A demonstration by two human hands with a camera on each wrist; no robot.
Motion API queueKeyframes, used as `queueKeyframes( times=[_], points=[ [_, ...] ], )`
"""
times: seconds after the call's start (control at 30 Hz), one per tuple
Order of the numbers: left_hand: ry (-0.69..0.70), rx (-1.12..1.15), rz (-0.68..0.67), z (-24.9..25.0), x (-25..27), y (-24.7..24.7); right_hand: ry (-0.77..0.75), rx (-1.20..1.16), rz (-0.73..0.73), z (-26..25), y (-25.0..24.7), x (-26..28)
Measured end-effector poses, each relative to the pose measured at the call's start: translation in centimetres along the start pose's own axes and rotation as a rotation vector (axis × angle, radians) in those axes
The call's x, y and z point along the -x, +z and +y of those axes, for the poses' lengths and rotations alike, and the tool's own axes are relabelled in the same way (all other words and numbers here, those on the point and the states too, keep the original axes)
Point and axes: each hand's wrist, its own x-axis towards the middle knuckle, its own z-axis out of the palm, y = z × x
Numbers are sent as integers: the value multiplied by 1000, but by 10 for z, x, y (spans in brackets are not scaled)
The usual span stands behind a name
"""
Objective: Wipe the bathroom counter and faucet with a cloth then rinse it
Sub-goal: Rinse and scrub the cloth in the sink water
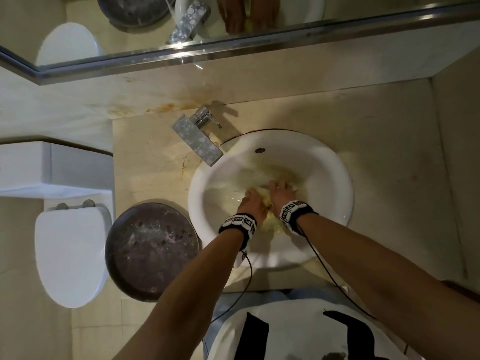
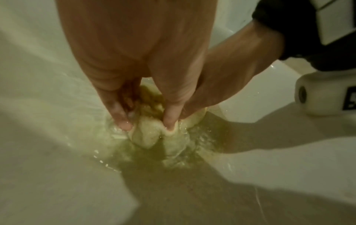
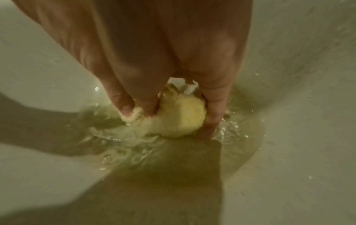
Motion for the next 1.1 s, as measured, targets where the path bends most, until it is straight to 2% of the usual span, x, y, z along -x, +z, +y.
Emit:
queueKeyframes(
  times=[0.17,0.33,0.43,0.6,0.7,0.77,0.83,0.9,1.0,1.1],
  points=[
    [87,-34,3,6,-11,-6,-123,40,-67,-8,-6,-6],
    [193,-346,-46,0,-11,-34,-261,64,-51,8,-19,-4],
    [255,-513,-24,2,-9,-51,-280,61,-27,10,-33,-2],
    [254,-555,-26,-3,-3,-67,-281,123,0,12,-56,-11],
    [208,-532,-98,-10,-1,-65,-211,149,13,16,-66,-8],
    [160,-467,-77,-10,1,-60,-133,115,44,18,-61,-9],
    [104,-312,-37,-7,1,-55,-59,6,54,18,-45,-14],
    [72,-158,-18,-5,-2,-48,-7,-97,-13,15,-35,-8],
    [131,-61,-23,0,-7,-31,43,-124,-44,4,-20,2],
    [232,-117,-91,4,-8,-14,122,-190,-35,-7,-6,-2]
  ],
)
